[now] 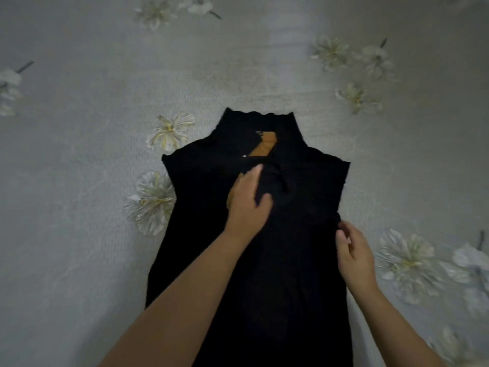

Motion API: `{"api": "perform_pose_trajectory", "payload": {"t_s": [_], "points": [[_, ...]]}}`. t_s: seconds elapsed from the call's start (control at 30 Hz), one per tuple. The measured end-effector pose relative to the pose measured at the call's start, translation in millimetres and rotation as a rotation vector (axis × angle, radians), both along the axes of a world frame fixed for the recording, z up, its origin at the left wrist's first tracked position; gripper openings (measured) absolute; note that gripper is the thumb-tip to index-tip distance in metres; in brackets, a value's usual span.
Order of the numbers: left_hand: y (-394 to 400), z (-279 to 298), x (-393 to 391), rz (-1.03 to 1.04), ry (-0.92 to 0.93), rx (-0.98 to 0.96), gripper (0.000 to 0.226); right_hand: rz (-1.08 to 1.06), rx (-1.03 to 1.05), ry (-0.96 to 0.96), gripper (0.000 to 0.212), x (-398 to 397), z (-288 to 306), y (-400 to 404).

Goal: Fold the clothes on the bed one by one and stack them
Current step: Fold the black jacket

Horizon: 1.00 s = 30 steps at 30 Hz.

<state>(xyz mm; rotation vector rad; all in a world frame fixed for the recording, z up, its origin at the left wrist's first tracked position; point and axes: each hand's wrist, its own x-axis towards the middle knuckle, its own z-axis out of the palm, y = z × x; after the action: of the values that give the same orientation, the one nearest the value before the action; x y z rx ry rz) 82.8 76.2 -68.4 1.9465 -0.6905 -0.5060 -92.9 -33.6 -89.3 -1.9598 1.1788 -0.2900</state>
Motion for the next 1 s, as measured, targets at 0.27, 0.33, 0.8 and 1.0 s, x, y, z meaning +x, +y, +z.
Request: {"api": "perform_pose_trajectory", "payload": {"t_s": [0.27, 0.33, 0.8, 1.0], "points": [[89, -57, 25, 0.185, 0.022, 0.329, 0.058, 0.592, -0.483, 0.083, 0.058, 88, -38, 23], [101, -66, 31, 0.104, 0.096, 0.379, 0.063, 0.680, -0.599, 0.177, 0.066, 123, -49, 40], [98, -69, 59, -0.068, -0.409, 0.760, 0.071, -0.708, 0.321, -0.311, 0.032, 28, -5, -88], [62, -72, 85, -0.240, -0.647, 0.575, 0.070, -0.517, 0.008, 0.017, 0.054, 14, -15, -87]]}}
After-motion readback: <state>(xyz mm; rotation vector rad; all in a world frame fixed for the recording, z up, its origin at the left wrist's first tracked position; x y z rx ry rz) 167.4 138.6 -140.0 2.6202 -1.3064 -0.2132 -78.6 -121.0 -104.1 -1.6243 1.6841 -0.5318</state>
